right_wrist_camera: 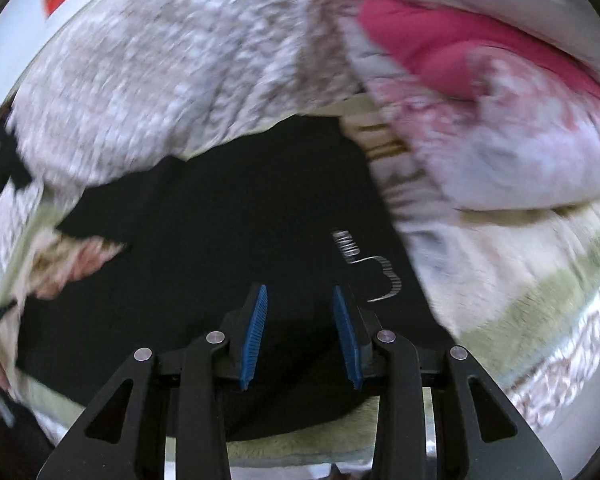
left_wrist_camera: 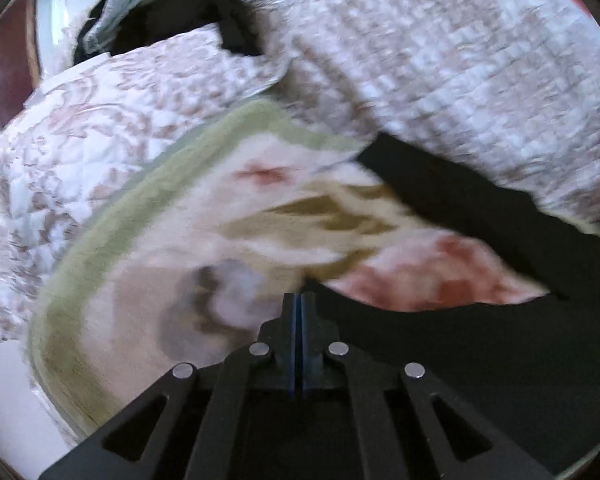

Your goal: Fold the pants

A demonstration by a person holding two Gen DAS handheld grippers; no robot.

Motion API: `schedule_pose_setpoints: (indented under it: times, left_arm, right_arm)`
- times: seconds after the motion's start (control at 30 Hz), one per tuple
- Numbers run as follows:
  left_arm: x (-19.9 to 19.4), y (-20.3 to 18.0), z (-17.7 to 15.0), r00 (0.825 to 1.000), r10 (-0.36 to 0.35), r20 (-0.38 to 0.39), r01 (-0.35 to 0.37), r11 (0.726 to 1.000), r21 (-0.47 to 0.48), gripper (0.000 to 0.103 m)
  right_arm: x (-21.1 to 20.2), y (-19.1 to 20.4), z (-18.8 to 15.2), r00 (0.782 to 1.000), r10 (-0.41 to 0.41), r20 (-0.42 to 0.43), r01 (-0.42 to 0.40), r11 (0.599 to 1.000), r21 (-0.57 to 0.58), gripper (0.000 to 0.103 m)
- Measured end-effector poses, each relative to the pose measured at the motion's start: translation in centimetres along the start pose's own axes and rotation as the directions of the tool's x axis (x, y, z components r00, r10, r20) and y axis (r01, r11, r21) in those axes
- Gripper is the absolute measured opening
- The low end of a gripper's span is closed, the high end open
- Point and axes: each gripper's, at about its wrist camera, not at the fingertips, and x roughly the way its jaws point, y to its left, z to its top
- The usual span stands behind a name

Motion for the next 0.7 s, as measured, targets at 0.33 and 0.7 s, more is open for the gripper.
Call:
schedule_pose_setpoints:
  times: [0.33,0.7]
  left_arm:
    - [-2.3,-10.8,-5.9,0.917,-0.362,-0.168,0.386,0.912,0.139,0.008]
    - [-1.0,-14.3,-7.6,0.908,-0.351,-0.228,0.398,0.891,0.218,0.019]
  right_arm:
    - [0.0,0.3,-0.6,0.995,-0.072,-0.069,0.072,0.997,-0.001,0.031]
    - [1.7,6.1,-2.9,0.983,0.137,-0.121,-0.151,0.982,-0.117,0.033]
